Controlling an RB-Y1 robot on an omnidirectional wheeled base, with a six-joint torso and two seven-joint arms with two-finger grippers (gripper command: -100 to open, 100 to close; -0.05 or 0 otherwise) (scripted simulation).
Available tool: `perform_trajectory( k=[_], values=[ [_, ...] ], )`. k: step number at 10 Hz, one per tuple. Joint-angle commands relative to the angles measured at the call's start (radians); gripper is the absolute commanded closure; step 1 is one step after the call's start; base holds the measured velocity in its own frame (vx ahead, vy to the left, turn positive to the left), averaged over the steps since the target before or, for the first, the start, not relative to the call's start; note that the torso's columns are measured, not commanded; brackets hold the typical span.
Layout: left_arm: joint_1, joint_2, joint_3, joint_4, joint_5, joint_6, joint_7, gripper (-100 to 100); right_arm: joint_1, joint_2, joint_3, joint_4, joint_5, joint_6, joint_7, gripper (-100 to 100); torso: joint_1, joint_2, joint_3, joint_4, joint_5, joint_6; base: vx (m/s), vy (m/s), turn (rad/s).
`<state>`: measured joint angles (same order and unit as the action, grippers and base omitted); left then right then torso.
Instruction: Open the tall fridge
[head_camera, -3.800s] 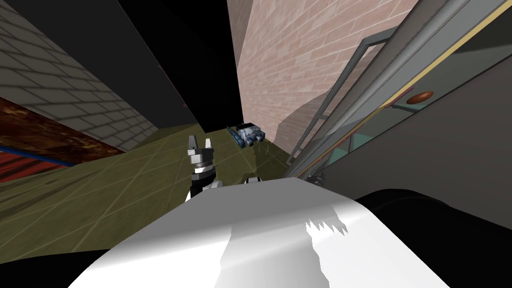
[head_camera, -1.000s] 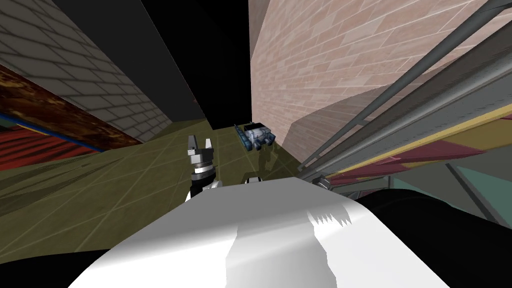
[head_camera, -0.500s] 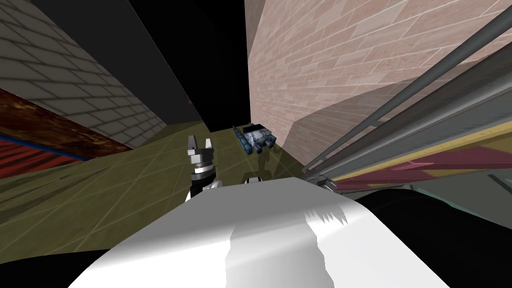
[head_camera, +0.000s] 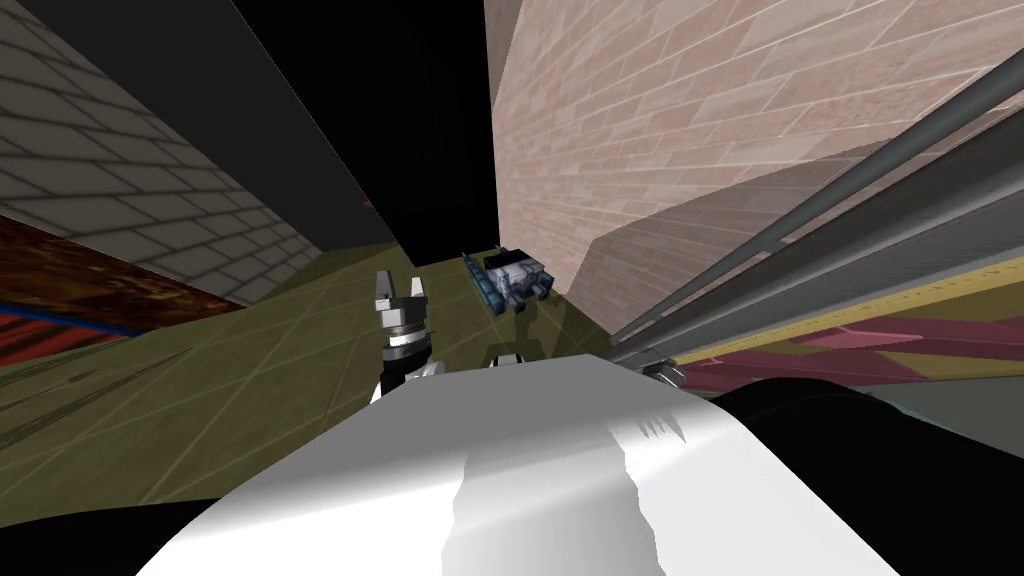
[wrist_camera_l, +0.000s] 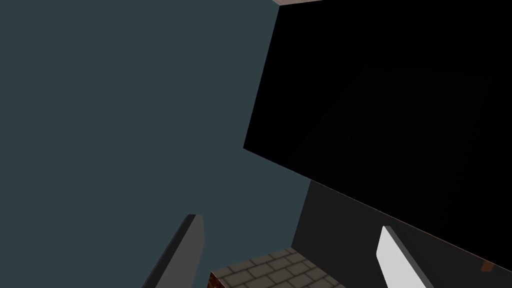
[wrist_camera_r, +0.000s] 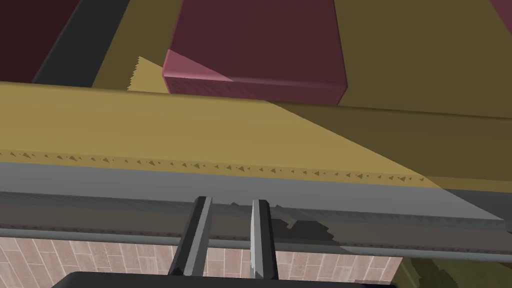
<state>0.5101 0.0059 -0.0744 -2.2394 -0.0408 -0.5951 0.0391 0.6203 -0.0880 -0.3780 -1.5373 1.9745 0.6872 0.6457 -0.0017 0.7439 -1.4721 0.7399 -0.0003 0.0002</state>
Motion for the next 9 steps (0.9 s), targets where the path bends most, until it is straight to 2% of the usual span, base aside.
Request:
perform_trajectory(
  k=[1,9],
  values=[
    [0.000,0.000,0.000,0.000,0.000,0.000,0.000,0,0.005,-0.031,-0.029,-0.003,-0.017,0.005,0.013,-100,0.000,-0.007,-0.004,-0.002,0.000,0.000,0.208,-0.033,-0.055],
    [0.000,0.000,0.000,0.000,0.000,0.000,0.000,0,0.023,-0.030,-0.116,-0.014,-0.080,0.013,0.055,-100,0.000,-0.007,-0.005,-0.002,0.000,0.000,0.207,-0.003,-0.054]
  ],
)
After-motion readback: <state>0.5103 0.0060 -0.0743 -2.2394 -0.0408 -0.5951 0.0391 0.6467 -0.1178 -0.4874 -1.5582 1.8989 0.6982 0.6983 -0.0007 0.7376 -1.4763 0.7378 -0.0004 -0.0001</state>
